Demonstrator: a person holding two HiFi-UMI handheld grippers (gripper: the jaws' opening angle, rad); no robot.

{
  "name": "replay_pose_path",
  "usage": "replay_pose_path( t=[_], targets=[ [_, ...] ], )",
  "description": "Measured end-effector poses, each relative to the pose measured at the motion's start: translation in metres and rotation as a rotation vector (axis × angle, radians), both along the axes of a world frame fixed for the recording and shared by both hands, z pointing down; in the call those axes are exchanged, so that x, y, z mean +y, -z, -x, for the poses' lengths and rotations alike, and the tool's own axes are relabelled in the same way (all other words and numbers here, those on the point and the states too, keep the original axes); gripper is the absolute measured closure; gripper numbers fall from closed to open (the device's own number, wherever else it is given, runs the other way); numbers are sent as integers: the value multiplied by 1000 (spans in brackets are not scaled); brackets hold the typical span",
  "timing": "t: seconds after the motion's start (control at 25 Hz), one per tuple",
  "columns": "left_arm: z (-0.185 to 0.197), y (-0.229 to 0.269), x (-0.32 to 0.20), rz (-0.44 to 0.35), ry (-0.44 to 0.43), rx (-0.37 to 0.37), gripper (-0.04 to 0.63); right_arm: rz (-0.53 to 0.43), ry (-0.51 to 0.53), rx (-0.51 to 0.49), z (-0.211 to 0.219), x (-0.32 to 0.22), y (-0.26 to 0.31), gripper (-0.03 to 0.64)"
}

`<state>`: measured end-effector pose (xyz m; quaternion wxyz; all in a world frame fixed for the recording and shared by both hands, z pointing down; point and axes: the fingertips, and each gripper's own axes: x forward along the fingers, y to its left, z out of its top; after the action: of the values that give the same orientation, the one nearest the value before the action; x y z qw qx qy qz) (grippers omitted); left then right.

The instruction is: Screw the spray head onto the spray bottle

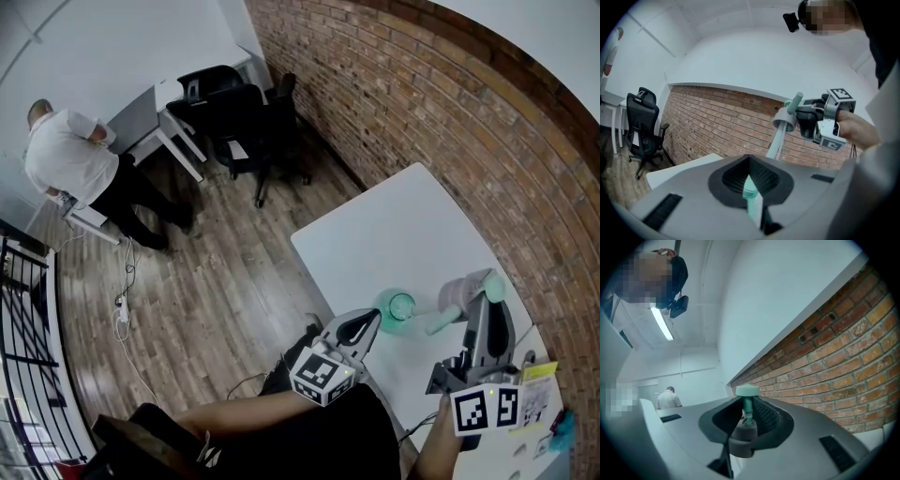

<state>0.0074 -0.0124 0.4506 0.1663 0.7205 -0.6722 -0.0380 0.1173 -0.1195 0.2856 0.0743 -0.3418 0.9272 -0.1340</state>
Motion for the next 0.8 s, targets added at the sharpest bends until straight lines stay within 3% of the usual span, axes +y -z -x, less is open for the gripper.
replay_pose_path(
  t=[0.8],
  targets=[
    [5, 0, 3, 9, 16, -14, 597, 23, 28, -23, 5, 0, -15, 546]
  ],
)
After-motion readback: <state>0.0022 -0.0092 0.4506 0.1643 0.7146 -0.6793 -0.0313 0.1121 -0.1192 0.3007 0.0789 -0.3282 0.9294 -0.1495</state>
